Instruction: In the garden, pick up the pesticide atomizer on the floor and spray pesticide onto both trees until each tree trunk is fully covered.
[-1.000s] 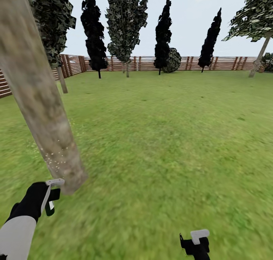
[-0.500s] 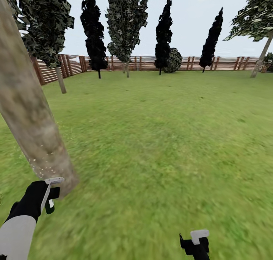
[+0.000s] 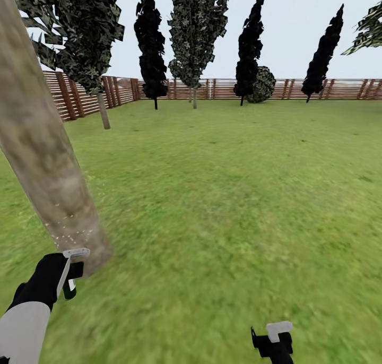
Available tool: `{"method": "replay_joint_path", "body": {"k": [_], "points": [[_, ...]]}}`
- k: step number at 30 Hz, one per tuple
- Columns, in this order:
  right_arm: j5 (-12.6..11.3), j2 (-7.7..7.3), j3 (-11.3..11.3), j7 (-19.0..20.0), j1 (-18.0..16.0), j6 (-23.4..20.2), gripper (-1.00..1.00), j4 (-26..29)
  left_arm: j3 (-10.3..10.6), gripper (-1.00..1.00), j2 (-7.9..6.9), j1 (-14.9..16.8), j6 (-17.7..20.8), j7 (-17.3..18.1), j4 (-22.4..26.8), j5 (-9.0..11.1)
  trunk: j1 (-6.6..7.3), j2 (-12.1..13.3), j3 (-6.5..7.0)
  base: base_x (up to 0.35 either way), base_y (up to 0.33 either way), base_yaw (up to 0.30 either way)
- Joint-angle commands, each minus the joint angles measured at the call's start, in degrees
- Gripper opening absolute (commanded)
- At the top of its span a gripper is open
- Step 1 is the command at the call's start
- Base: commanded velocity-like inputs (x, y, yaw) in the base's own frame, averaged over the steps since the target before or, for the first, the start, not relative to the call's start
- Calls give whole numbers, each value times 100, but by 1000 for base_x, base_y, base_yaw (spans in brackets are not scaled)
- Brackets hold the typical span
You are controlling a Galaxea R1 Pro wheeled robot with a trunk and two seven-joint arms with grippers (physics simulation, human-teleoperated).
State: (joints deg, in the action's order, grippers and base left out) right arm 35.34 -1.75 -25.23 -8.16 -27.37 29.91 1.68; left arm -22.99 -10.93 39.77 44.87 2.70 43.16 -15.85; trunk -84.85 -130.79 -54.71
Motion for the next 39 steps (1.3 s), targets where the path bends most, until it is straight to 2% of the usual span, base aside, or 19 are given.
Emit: {"method": "replay_joint_path", "body": {"k": [1,10,13,15,19,20,22,24,26,27,28,29,34,39], "points": [[61,-1,-25,-37,-5,15,100,-10,-11,-100,4,4,23,28,8,-41,-1,-2,-5,229,-199,4],[62,10,-25,-37,-3,15,100,-7,-63,-100,13,13,39,47,8,-18,-1,-2,-5,81,-180,207],[61,1,-25,-37,-4,15,100,-2,-52,-100,-25,75,50,63,13,155,-1,-2,-5,-2,-6,277],[61,1,-25,-37,-5,15,100,-9,-51,-100,-67,248,88,67,35,212,-1,-2,-5,0,-1,277],[61,1,-25,-37,-5,15,100,-6,0,-100,-78,878,157,63,46,185,-1,-2,-5,0,0,277],[61,0,-25,-37,-5,15,100,-4,2,-100,-119,906,160,68,49,170,-1,-2,-5,0,0,276],[61,-1,-25,-37,-5,15,100,-2,4,-100,-336,926,201,76,47,175,-1,-2,-5,0,0,234],[61,-1,-25,-37,-5,15,100,-1,15,-100,-468,917,415,87,44,179,-1,-2,-5,0,0,77],[61,-4,-25,-37,-5,15,100,-1,168,-100,-454,911,494,95,43,183,-1,-2,-5,0,0,14],[61,-7,-25,-37,-5,15,100,-1,329,-100,-441,910,508,103,43,187,-1,-2,-5,0,0,5],[61,-9,-25,-37,-5,15,100,-1,644,-100,-379,931,570,114,48,213,-1,-2,-5,0,0,1],[61,-11,-25,-37,-5,15,100,-1,709,-100,-345,981,597,116,51,226,-1,-2,-5,0,0,0],[61,-10,-25,-37,-5,15,100,-1,706,-100,-465,1056,618,116,122,223,-1,-2,-5,23,-26,0],[61,-10,-25,-37,-5,15,100,-1,708,-100,-446,1061,619,116,124,223,-1,-2,-5,168,-204,0]]}}
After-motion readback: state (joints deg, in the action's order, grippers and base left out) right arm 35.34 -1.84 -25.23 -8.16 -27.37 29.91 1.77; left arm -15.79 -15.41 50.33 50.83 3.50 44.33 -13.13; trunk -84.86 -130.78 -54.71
